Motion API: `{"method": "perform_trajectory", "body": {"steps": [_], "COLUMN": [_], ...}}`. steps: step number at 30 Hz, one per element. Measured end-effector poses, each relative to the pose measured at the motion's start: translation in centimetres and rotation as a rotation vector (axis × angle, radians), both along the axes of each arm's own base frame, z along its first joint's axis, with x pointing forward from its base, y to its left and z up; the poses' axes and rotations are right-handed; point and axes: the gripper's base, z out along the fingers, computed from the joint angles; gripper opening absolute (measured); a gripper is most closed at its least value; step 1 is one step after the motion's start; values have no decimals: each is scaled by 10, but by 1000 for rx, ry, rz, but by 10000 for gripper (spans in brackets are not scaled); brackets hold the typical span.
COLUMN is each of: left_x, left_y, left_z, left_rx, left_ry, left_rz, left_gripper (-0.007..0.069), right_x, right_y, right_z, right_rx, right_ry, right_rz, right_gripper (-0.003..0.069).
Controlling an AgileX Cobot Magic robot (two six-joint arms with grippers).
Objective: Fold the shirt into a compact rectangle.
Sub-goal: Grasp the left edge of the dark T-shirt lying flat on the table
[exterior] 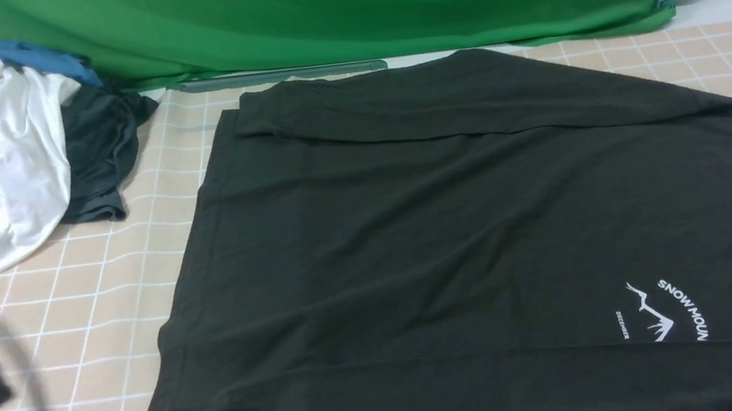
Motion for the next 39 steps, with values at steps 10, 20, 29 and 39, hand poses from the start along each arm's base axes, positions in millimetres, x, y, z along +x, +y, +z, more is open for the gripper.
{"method": "perform_trajectory", "body": {"steps": [10,20,29,39], "left_x": [71,87,99,107], "left_y": [-12,-45,-43,-47], "left_z": [-65,-91,-117,-129], "left_rx": [41,125,222,237], "left_ry": [394,429,503,491], "left_rz": [-250,-351,-387,-456], "left_gripper": [15,20,245,430], "right_x": [-5,53,73,74], "right_y": [13,34,40,40], "right_z": [47,124,115,116], "right_rx": [-147,-607,-638,-644], "right_ry": [166,739,826,807], "right_rz": [116,507,643,634], "right_gripper": [57,40,45,52]}}
